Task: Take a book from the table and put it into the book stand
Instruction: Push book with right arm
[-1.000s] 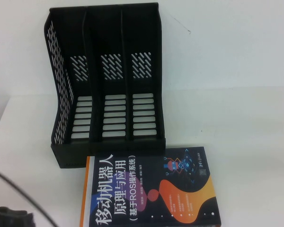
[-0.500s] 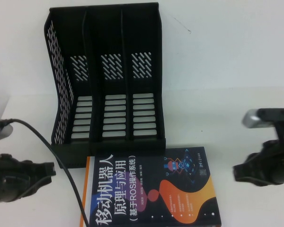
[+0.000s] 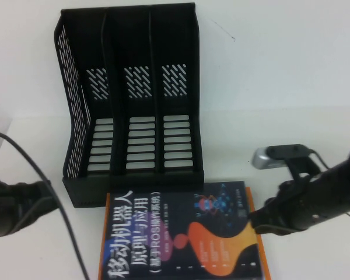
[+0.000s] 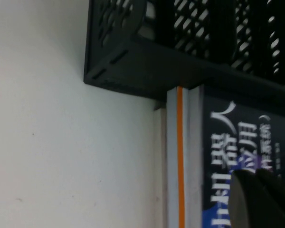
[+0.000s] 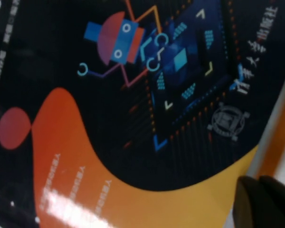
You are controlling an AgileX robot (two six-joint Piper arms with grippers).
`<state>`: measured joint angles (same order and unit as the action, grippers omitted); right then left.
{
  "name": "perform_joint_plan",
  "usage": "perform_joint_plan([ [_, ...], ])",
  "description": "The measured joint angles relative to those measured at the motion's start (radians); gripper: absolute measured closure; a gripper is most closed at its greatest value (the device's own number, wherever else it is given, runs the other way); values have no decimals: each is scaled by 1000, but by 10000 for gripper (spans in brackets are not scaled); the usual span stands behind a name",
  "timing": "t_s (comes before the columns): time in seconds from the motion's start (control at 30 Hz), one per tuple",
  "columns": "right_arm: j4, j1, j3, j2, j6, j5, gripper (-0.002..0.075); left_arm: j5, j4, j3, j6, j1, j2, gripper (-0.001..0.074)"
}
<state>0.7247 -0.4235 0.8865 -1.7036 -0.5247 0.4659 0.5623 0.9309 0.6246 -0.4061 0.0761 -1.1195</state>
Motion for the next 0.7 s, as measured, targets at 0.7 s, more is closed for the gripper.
perform_joint_plan([
  [0.7,-99,-102,92,-6,100,71,725,220,150,3,-256,338,-96,738],
])
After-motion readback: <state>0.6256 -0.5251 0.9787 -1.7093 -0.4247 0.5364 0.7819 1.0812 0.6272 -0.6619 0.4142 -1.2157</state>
